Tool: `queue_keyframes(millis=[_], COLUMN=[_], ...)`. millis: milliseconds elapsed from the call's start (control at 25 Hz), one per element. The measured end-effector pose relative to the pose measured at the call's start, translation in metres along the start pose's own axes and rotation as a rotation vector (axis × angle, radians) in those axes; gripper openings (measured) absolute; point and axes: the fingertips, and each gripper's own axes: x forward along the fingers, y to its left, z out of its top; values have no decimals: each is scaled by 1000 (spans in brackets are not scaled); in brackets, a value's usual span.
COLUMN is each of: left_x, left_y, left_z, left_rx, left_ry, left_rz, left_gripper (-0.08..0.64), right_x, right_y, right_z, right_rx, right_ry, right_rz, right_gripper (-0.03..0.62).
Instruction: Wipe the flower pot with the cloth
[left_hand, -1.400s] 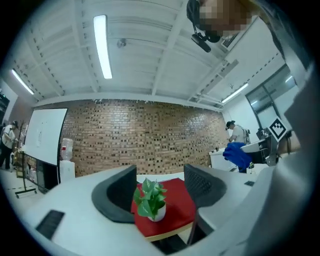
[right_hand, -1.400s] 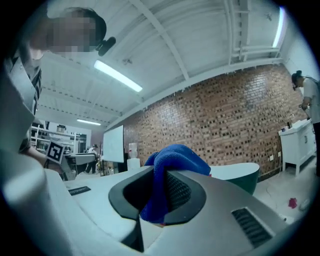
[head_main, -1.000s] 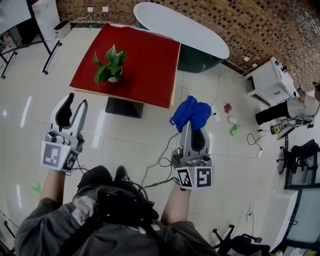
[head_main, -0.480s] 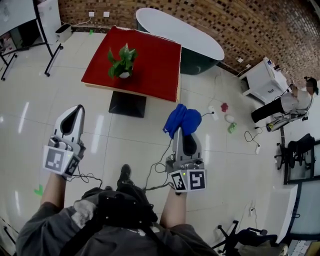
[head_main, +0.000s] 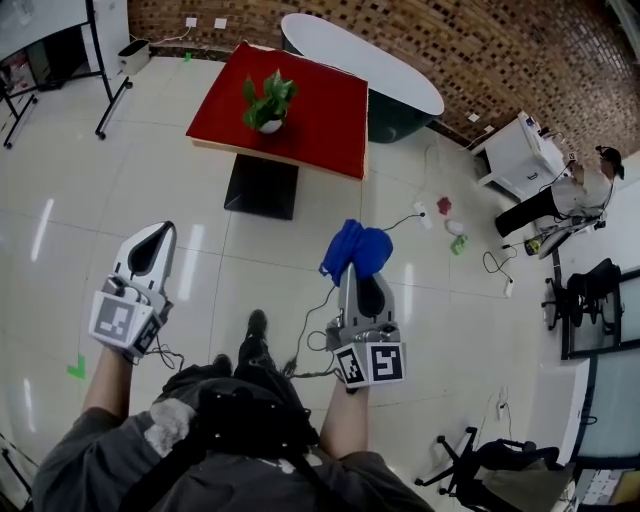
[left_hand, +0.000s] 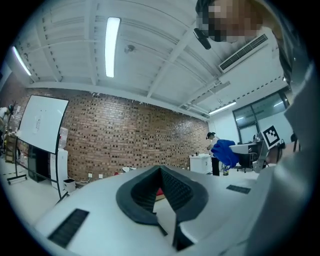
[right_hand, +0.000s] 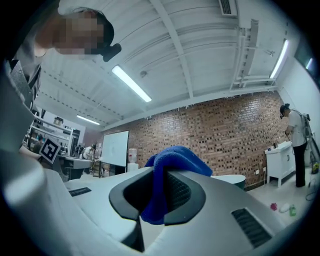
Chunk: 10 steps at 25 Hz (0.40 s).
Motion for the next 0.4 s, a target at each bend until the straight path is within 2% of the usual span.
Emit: queue_keyframes(millis=[400], left_x=[-29], left_y=[-3], left_z=[-16], left_rx=[-20], left_ry=[37], left_rz=[-57], left_gripper=[20], right_x=[-28], right_y=[22], right_z=[-6], right_rx=[11], right_ry=[46], right_rz=[-49], right_gripper=[58])
